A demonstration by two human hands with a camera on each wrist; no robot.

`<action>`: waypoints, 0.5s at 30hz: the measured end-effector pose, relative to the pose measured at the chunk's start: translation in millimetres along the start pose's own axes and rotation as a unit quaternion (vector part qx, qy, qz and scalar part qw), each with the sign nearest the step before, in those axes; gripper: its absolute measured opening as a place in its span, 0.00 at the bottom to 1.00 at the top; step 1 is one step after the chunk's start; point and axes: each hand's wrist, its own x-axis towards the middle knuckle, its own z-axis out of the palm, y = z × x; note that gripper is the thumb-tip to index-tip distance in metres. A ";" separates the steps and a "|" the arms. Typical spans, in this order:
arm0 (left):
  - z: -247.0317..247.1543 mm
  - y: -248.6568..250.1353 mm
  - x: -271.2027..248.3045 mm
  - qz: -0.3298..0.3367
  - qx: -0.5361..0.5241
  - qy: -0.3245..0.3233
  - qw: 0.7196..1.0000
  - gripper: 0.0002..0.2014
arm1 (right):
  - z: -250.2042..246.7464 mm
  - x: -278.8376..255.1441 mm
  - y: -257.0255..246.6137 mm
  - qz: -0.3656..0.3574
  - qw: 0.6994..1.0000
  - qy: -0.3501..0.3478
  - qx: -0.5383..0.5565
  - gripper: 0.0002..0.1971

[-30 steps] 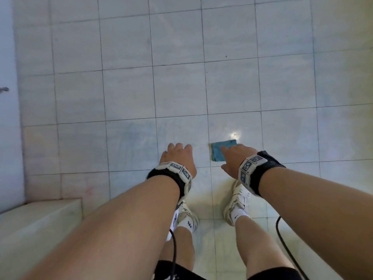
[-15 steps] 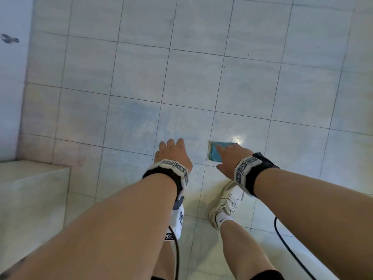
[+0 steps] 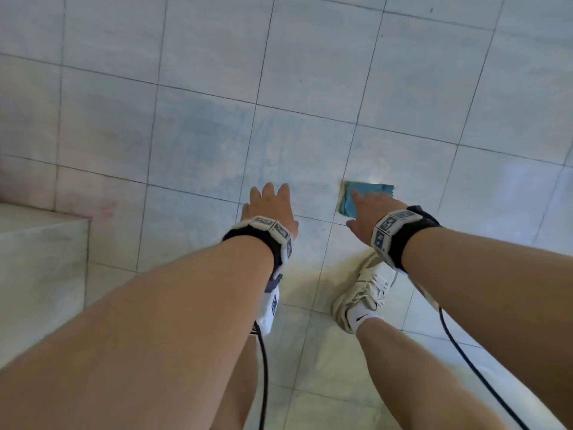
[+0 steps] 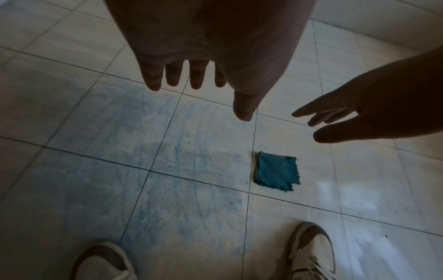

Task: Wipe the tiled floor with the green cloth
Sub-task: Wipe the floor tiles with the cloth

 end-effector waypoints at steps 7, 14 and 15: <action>51.9 -1.4 108.4 0.006 -0.017 0.010 1.000 0.44 | 61.4 101.5 4.7 0.091 0.994 0.013 0.051 0.30; 87.0 4.8 234.6 0.035 0.019 0.077 0.996 0.50 | 101.6 221.7 2.0 0.155 0.982 0.065 0.088 0.31; 87.3 5.0 249.6 0.037 0.025 0.088 0.995 0.51 | 102.7 234.1 -1.0 0.124 0.986 0.087 0.075 0.31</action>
